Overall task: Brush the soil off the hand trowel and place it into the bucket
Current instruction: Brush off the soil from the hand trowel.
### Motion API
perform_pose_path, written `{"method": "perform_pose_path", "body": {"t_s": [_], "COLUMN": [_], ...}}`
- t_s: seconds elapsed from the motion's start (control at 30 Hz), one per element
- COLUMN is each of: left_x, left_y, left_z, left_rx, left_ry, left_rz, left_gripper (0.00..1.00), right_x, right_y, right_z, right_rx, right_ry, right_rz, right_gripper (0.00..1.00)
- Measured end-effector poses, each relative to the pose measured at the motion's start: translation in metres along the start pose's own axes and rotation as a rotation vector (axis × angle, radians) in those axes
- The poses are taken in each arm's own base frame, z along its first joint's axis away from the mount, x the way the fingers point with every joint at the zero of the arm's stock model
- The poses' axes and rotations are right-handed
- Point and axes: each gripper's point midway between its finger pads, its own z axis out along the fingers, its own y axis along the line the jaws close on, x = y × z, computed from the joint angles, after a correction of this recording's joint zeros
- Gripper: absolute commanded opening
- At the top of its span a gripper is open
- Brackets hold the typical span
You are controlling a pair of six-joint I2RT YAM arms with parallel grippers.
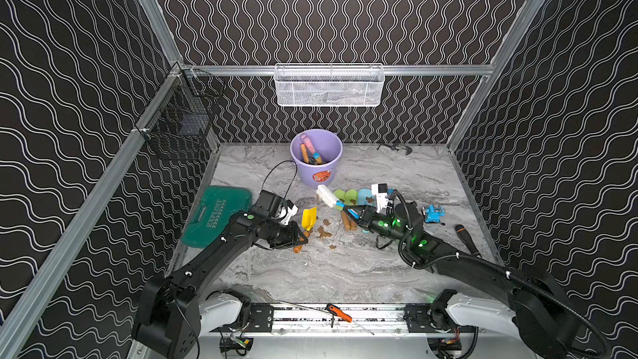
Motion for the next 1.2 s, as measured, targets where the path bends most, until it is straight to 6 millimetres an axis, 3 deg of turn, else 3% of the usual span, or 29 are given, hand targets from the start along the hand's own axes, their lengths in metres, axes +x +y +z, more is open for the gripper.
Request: {"method": "perform_pose_path", "body": {"t_s": [0.33, 0.47, 0.6, 0.73, 0.9, 1.07, 1.2], "left_x": [-0.007, -0.006, 0.004, 0.010, 0.006, -0.003, 0.003], "left_y": [-0.010, -0.012, -0.011, -0.003, 0.000, -0.011, -0.011], "left_z": [-0.017, -0.017, -0.004, 0.010, 0.010, -0.002, -0.005], "left_rx": [-0.017, -0.007, -0.005, -0.025, -0.049, -0.044, -0.054], "left_ry": [-0.040, -0.047, -0.017, 0.012, -0.004, -0.045, -0.018], "left_rz": [0.057, 0.066, 0.075, 0.056, 0.046, 0.091, 0.082], "left_gripper": [0.00, 0.00, 0.00, 0.00, 0.00, 0.00, 0.00], "right_x": [0.010, 0.009, 0.006, 0.008, 0.010, 0.023, 0.040], "right_y": [-0.044, -0.049, -0.037, -0.010, 0.011, -0.021, -0.051], "right_z": [0.003, 0.009, 0.014, 0.014, 0.007, 0.011, 0.011], "right_rx": [0.182, 0.207, 0.178, 0.111, 0.054, 0.135, 0.189], "right_ry": [0.025, 0.030, 0.030, 0.039, 0.038, 0.066, 0.101], "right_rz": [-0.023, -0.025, -0.031, -0.050, -0.066, -0.050, -0.036], "right_gripper": [0.00, 0.00, 0.00, 0.00, 0.00, 0.00, 0.00]}}
